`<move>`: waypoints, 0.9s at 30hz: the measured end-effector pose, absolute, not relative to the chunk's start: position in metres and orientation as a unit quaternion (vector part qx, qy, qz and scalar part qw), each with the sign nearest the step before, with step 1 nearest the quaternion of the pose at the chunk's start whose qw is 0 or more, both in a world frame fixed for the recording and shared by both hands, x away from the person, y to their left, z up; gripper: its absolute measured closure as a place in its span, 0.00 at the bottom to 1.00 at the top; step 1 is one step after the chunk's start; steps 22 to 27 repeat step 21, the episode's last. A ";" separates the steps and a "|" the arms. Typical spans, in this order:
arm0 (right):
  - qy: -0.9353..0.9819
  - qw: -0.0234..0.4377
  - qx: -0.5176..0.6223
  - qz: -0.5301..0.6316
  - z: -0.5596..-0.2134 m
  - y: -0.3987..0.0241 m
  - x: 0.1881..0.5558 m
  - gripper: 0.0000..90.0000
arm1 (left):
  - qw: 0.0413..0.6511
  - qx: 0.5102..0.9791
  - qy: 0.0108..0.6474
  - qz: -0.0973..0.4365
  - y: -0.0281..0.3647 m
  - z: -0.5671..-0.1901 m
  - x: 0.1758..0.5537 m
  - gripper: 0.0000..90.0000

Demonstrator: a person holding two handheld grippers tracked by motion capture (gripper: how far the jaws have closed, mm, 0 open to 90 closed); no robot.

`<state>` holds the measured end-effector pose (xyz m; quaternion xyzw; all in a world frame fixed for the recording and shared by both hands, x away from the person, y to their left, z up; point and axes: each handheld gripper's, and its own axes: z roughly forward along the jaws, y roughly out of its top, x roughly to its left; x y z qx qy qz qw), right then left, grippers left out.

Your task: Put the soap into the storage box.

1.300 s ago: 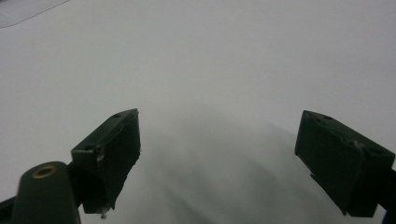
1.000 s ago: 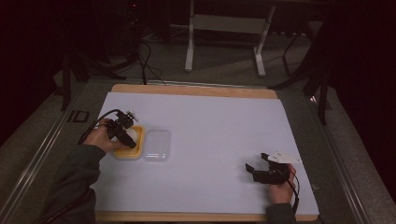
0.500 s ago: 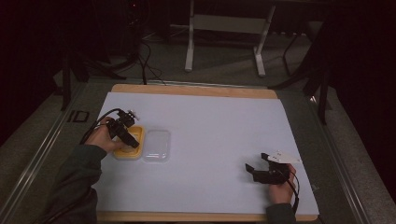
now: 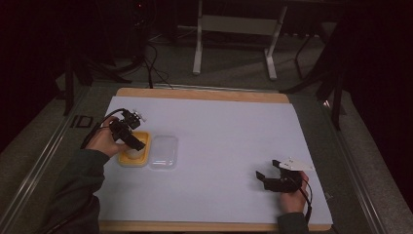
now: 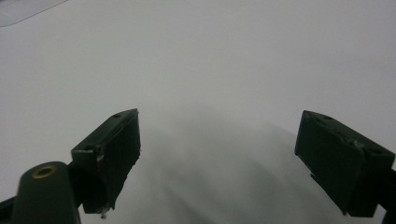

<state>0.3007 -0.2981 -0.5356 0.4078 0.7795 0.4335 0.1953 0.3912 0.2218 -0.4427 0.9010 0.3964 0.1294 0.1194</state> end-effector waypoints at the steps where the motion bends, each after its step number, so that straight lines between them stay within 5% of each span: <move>1: 0.780 0.195 0.408 0.433 -0.536 -0.298 0.301 0.16 | 0.119 0.901 0.395 0.132 0.220 -0.442 0.391 0.20; 14: 0.779 0.196 0.408 0.434 -0.536 -0.298 0.301 0.16 | 0.147 0.916 0.344 0.144 0.202 -0.428 0.380 0.40; 27: 0.780 0.195 0.408 0.433 -0.536 -0.298 0.301 0.16 | 0.145 0.923 0.324 0.148 0.191 -0.426 0.374 0.42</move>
